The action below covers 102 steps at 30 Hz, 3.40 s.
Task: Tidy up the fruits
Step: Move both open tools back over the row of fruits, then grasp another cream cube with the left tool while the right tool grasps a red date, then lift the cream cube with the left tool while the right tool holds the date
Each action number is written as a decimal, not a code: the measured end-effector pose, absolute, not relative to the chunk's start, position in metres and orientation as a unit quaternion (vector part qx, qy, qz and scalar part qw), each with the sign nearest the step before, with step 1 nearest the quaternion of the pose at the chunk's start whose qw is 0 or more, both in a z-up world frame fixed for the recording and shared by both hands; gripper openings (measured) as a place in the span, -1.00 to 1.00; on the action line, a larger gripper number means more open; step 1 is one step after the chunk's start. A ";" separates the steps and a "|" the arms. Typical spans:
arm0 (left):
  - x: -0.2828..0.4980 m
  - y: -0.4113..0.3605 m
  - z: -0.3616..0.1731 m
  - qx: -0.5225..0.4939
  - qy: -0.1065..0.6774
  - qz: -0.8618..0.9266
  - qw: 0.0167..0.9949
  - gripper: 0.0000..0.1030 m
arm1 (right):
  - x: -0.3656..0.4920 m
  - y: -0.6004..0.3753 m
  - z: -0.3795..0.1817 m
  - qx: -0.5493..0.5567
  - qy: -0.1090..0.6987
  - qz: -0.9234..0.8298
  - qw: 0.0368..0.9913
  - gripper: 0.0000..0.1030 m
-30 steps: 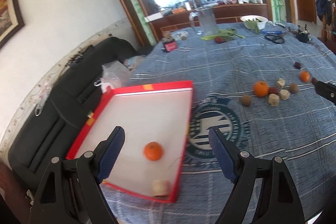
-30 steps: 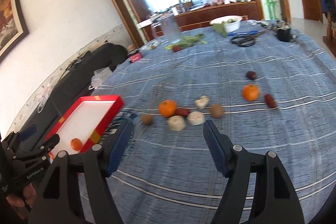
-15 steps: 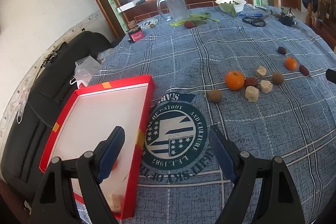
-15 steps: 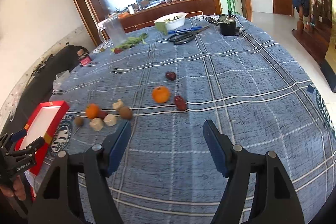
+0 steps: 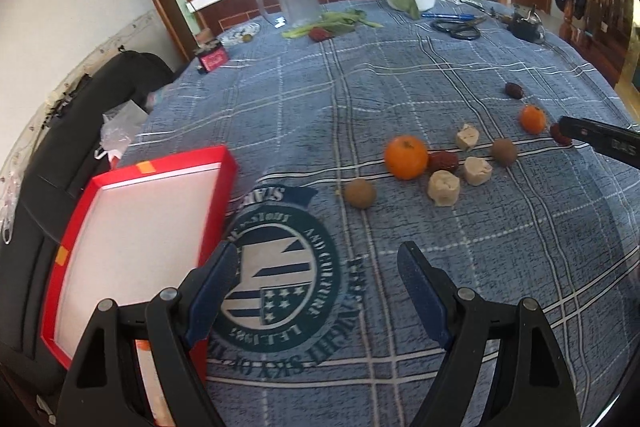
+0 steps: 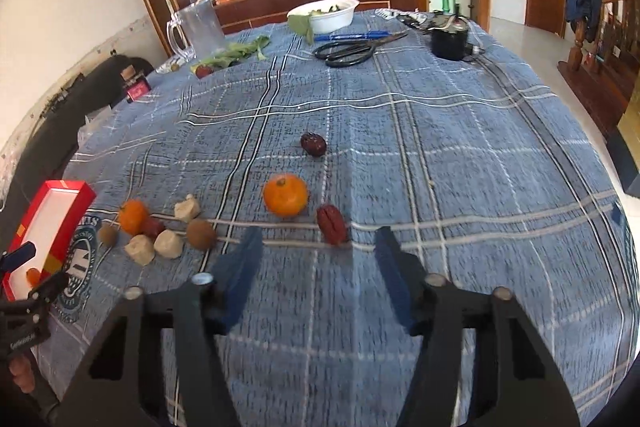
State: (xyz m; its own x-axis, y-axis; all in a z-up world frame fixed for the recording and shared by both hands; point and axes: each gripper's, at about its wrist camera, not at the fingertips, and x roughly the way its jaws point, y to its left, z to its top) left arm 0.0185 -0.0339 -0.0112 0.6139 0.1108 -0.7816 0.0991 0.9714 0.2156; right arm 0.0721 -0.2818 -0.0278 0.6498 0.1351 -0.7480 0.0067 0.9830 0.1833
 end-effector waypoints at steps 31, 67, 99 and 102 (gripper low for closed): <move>0.076 -0.093 -0.046 0.060 0.480 -0.098 0.870 -0.10 | 0.090 -0.300 -0.044 0.144 0.412 0.049 0.898 -0.65; 0.034 -0.032 0.019 0.072 0.337 0.042 0.938 -0.54 | 0.088 -0.296 -0.044 0.136 0.405 0.050 0.903 -0.65; 0.008 0.014 0.049 0.042 0.293 0.098 0.950 -0.54 | 0.089 -0.298 -0.049 0.132 0.410 0.044 0.901 -0.65; 0.009 0.014 0.045 0.041 0.301 0.094 0.948 -0.54 | 0.089 -0.299 -0.049 0.132 0.410 0.044 0.901 -0.65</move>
